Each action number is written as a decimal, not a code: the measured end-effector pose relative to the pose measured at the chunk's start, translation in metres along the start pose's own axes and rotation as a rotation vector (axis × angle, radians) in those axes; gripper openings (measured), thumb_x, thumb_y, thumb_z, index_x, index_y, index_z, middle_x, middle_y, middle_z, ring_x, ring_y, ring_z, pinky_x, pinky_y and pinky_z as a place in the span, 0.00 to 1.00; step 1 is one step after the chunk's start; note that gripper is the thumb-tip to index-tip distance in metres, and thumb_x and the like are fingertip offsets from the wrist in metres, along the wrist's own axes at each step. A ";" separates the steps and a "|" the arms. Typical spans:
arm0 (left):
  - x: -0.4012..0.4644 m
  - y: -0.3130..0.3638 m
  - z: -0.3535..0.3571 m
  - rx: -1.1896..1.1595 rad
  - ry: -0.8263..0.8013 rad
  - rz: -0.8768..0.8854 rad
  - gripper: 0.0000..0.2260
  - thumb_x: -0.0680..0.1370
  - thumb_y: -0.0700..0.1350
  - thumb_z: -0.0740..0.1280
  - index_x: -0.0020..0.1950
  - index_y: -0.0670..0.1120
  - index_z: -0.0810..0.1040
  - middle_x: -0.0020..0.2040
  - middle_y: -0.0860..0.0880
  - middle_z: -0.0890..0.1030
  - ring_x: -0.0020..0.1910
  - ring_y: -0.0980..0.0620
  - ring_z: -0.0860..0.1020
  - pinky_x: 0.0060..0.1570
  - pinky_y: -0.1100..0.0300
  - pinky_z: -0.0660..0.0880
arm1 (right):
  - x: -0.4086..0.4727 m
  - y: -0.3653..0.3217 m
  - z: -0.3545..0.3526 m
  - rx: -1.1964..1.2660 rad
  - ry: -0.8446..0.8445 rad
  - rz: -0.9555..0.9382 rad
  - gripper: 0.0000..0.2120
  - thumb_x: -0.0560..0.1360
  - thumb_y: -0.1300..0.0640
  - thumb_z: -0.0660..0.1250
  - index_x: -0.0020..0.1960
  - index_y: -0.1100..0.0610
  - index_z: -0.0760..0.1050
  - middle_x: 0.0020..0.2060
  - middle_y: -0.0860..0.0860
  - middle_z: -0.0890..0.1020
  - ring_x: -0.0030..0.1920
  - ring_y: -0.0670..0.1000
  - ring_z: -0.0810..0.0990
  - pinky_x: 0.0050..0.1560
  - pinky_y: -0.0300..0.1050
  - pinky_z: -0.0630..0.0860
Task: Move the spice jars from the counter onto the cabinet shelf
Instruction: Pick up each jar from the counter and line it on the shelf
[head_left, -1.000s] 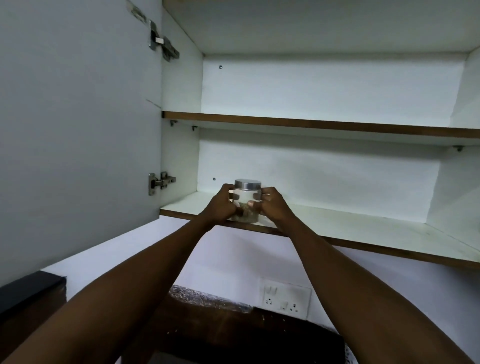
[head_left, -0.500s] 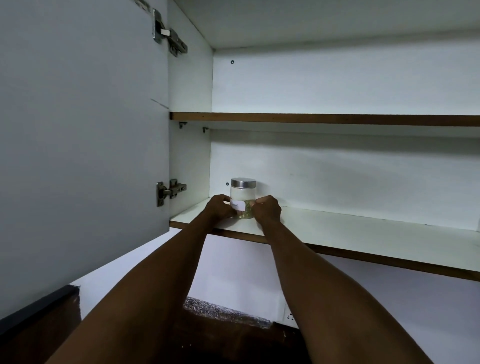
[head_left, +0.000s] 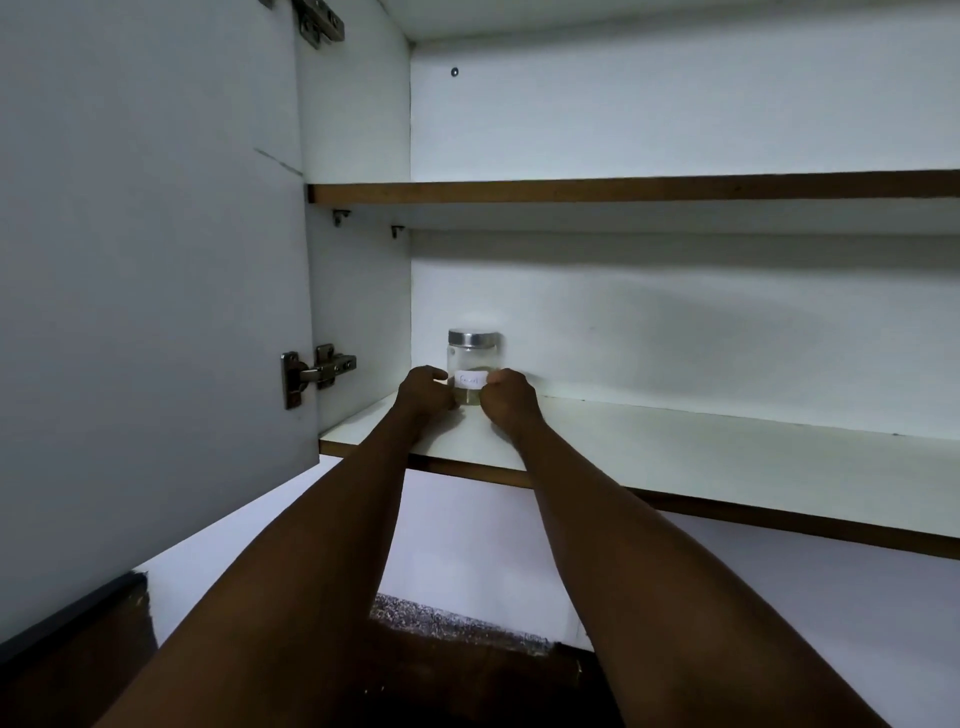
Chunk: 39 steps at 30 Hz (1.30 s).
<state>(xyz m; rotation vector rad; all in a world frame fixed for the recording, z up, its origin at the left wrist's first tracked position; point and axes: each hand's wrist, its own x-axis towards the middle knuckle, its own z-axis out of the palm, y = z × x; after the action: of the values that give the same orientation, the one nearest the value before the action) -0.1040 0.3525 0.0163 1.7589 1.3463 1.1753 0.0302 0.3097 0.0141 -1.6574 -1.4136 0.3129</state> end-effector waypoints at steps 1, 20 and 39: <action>0.000 -0.001 0.001 -0.027 0.012 -0.003 0.21 0.76 0.31 0.71 0.69 0.34 0.77 0.65 0.33 0.81 0.65 0.35 0.80 0.67 0.43 0.78 | 0.000 0.000 0.002 -0.027 -0.022 -0.010 0.19 0.80 0.60 0.59 0.68 0.63 0.77 0.68 0.60 0.78 0.70 0.61 0.75 0.69 0.48 0.71; -0.006 0.005 0.012 0.249 -0.029 0.084 0.18 0.78 0.42 0.65 0.64 0.34 0.77 0.65 0.35 0.79 0.65 0.35 0.78 0.64 0.48 0.76 | 0.004 -0.001 0.013 -0.236 -0.222 -0.001 0.22 0.77 0.53 0.58 0.70 0.55 0.71 0.68 0.59 0.77 0.68 0.62 0.76 0.70 0.56 0.73; -0.008 0.001 0.010 0.239 -0.052 0.125 0.13 0.79 0.42 0.67 0.34 0.44 0.73 0.40 0.43 0.77 0.43 0.46 0.74 0.40 0.58 0.67 | 0.002 -0.007 0.016 -0.349 -0.287 0.025 0.26 0.79 0.50 0.53 0.76 0.50 0.67 0.73 0.59 0.71 0.73 0.62 0.69 0.74 0.58 0.66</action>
<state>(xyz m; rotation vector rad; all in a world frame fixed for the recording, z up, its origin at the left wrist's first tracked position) -0.0948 0.3449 0.0110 2.0545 1.4113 1.0603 0.0156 0.3179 0.0111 -1.9723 -1.7390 0.3430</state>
